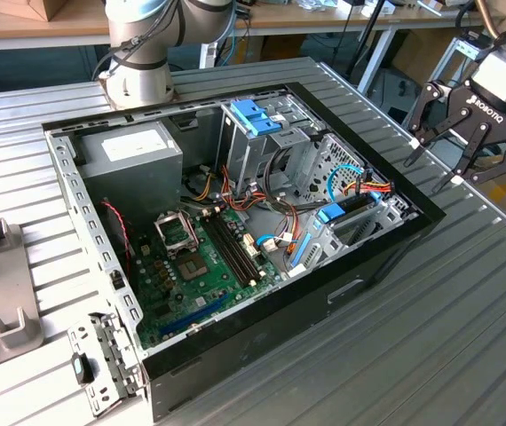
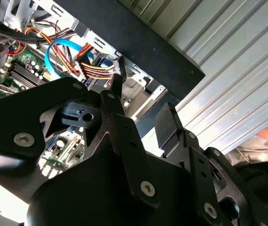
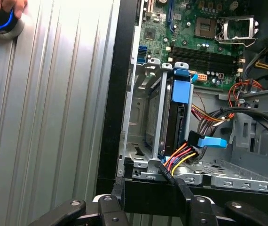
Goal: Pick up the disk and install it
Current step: 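Insert the first disk wire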
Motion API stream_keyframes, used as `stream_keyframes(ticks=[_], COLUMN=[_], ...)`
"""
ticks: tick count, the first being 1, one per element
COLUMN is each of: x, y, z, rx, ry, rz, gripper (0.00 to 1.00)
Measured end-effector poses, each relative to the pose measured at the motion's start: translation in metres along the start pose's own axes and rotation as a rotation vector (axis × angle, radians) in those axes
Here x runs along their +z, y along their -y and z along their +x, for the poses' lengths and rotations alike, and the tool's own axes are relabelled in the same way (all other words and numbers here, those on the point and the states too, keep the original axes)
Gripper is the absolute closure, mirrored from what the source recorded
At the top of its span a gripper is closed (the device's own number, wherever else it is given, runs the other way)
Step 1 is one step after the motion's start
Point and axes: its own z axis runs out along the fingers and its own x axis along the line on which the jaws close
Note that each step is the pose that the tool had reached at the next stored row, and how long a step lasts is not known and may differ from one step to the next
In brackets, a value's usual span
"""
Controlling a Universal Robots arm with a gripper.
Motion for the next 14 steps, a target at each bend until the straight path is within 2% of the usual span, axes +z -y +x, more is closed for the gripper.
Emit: stream_keyframes(ticks=[5,14], x=[0.0011,0.0111], y=[-0.0004,-0.0049], z=[-0.0001,-0.0001], rx=[0.000,0.000], ry=[0.0000,0.0002], rz=[0.0001,0.0000], gripper=[0.46,0.46])
